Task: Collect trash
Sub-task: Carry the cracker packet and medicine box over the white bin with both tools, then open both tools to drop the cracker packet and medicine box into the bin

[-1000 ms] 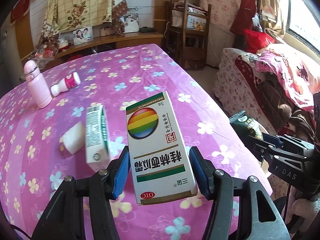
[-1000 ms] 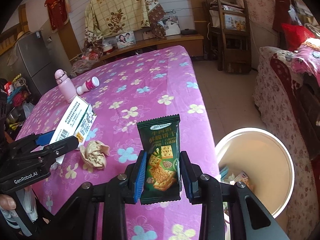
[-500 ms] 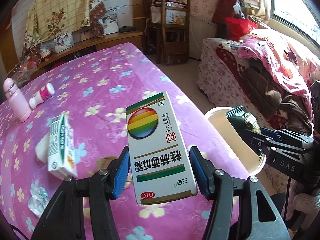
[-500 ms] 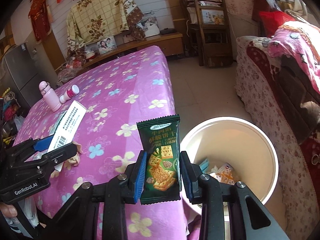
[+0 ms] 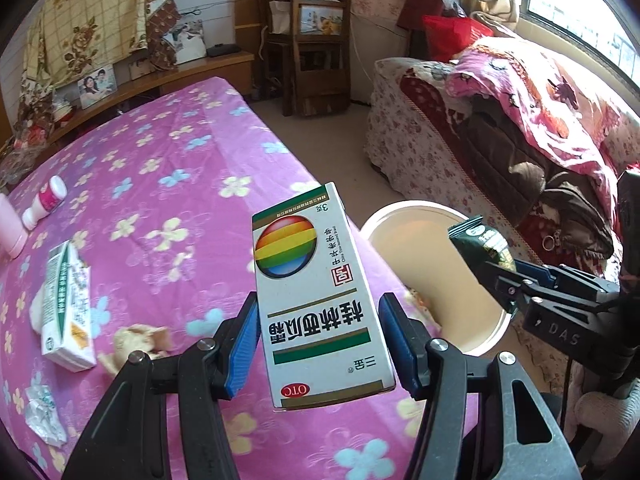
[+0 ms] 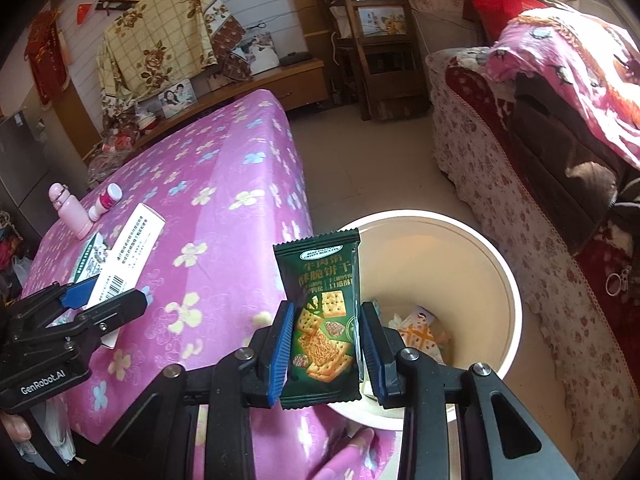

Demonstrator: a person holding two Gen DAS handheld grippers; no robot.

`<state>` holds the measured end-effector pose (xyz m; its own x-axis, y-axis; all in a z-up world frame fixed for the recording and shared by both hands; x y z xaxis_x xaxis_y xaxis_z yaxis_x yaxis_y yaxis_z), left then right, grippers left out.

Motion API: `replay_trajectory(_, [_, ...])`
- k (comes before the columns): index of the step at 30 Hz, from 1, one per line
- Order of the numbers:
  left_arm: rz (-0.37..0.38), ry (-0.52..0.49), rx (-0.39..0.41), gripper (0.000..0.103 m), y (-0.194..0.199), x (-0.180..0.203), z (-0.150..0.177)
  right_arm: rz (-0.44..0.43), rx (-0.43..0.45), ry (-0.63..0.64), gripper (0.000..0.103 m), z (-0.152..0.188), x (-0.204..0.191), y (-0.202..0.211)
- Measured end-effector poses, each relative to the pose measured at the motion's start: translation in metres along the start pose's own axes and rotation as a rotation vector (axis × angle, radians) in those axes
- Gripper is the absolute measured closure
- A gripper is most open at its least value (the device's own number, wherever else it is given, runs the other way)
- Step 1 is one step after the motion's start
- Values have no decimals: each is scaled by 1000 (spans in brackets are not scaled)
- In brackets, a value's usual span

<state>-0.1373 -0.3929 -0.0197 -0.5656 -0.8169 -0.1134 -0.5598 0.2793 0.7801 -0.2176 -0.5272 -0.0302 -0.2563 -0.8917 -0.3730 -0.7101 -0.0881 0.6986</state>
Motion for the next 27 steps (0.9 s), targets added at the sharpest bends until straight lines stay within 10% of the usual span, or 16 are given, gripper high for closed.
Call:
replay_trajectory(21, [136, -58, -47, 42, -31, 73, -8, 98, -58, -197, 64, 21, 89, -17])
replay_trajectory(23, [163, -53, -49, 38, -33, 76, -8, 79, -55, -246, 29, 22, 97, -18])
replay_trajectory(27, [198, -37, -59, 32, -34, 76, -5, 78, -33, -264, 26, 23, 101, -15])
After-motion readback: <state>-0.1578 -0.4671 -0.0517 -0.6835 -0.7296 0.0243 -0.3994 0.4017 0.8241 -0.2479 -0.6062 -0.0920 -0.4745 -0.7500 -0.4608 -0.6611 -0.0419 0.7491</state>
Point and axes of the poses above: each gripper's, at about its wrist camera, not at the fingertips, and y roughly against the way its jaws point, x to its right, z to its underside, the point moved 7 cm from there along -y, roughly the way its jaws point, and after that the axes turned 13 degrees about -z, right-handed, at the moved point
